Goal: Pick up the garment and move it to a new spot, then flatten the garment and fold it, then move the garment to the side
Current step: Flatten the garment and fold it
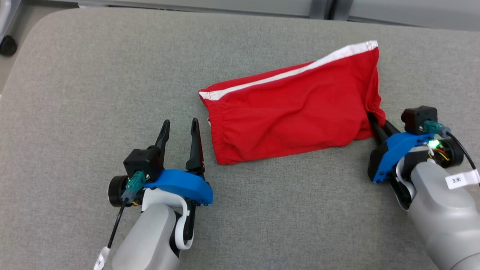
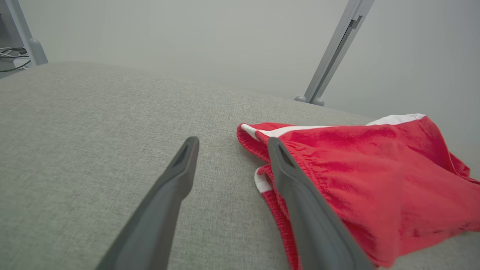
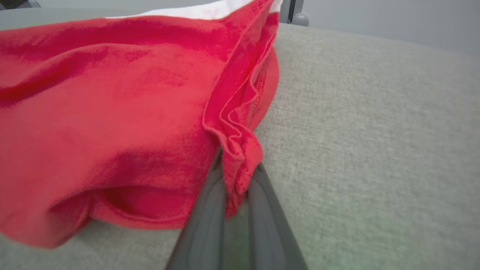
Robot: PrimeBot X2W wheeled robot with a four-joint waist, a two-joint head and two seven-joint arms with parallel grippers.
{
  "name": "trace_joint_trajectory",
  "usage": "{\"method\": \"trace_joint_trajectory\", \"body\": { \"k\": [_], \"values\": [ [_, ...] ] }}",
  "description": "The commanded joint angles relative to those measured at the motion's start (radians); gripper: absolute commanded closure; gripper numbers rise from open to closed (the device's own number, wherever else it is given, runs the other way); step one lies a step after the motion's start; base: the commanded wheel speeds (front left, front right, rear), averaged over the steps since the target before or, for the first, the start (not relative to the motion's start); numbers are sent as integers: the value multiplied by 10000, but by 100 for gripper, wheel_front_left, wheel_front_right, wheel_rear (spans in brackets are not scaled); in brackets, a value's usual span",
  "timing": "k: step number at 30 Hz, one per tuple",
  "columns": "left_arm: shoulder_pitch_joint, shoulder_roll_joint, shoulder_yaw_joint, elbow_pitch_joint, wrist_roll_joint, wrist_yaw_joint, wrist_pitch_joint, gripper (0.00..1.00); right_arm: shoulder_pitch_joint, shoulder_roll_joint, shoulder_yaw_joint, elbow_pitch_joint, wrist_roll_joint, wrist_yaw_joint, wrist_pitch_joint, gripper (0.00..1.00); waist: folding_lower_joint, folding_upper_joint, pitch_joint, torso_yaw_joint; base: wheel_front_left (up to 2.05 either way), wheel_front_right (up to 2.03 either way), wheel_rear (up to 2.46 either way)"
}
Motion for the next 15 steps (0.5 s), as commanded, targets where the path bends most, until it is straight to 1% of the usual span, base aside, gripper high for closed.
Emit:
{"method": "trace_joint_trajectory", "body": {
  "k": [1, 3, 5, 6, 7, 8, 10, 13, 15],
  "values": [
    [79, 1, 58, 6, 118, -40, -24, 0, 403, -174, 17, 175, 193, -6, -80, 100, 0, 2, -137, -76, 0, 0, 0],
    [261, 1, 148, 71, 181, -83, -24, 0, 414, -321, -129, 118, 440, -11, -309, 100, 0, 2, -338, -133, 0, 0, 0],
    [445, 1, 281, 128, 232, -148, -24, 0, 556, -304, -332, 13, 721, -9, -439, 100, 0, 2, -592, -207, 0, 0, 0],
    [660, 4, 367, 193, 361, -214, -24, 0, 786, -316, -619, -189, 964, -5, -488, 100, 0, 2, -862, -301, 0, 0, 0],
    [660, 4, 367, 193, 361, -214, -24, 0, 786, -316, -619, -189, 964, -5, -488, 100, 0, 2, -862, -301, 0, 0, 0],
    [788, 4, 410, 198, 359, -249, -24, 0, 895, -397, -839, -419, 1046, -5, -492, 100, 0, 2, -976, -348, 0, 0, 0],
    [1183, 1, 624, 169, 423, -312, -24, 0, 1554, -457, -1302, -1094, 1037, -5, -490, 100, 0, 2, -1317, -494, 0, 0, 0],
    [1535, 3, 848, 93, 338, -319, -24, 0, 1870, -495, -1624, -1752, 717, -3, -495, 100, 0, 2, -1518, -606, 0, 0, 0],
    [1609, 1, 893, 79, 399, -345, -24, 0, 1897, -479, -1669, -1971, 544, -3, -495, 100, 0, 2, -1559, -631, 0, 0, 0]
  ]
}}
